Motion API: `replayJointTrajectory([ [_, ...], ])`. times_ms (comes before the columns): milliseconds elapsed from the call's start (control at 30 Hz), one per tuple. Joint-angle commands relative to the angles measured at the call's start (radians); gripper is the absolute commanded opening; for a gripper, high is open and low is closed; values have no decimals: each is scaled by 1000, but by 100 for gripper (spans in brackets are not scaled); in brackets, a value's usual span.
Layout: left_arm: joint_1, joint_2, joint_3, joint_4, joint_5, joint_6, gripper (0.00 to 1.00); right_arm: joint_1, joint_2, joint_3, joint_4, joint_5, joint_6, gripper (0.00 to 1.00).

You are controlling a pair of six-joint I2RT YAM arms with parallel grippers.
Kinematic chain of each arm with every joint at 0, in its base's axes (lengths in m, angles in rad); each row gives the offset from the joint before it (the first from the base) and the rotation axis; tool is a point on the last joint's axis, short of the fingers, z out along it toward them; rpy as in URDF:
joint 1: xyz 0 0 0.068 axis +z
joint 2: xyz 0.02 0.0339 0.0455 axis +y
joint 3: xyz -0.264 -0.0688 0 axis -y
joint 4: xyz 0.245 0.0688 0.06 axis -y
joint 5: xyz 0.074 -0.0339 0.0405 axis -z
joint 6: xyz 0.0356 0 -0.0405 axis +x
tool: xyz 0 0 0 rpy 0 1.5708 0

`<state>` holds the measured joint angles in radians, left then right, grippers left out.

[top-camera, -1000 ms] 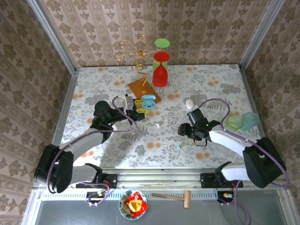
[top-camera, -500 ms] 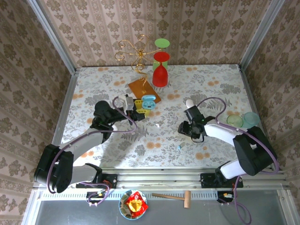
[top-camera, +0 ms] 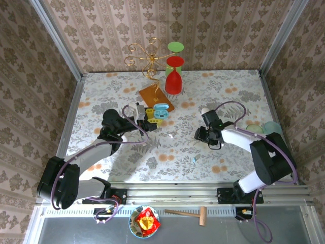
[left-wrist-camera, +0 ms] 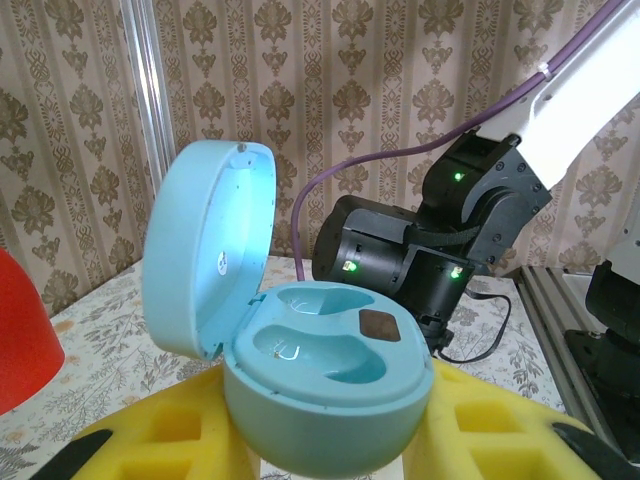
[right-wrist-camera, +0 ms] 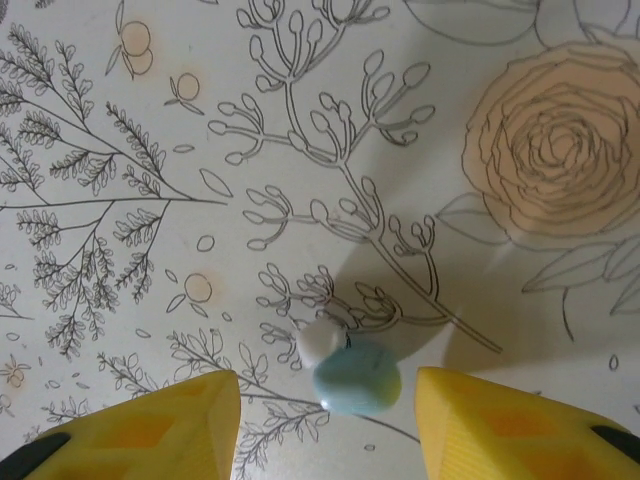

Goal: Insert the wireless bluetooth earbuds into the charging case

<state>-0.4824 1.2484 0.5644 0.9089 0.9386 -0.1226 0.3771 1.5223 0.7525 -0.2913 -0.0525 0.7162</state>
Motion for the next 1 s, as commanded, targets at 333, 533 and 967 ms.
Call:
replayJointTrajectory([
  [333, 7, 3, 21, 13, 16, 25, 28, -39, 65, 106, 39, 1, -80, 42],
  [533, 7, -6, 15, 8, 11, 29, 27, -39, -50, 11, 19, 82, 9, 45],
  [967, 7, 7, 22, 18, 22, 27, 27, -30, -46, -67, 121, -57, 102, 39],
])
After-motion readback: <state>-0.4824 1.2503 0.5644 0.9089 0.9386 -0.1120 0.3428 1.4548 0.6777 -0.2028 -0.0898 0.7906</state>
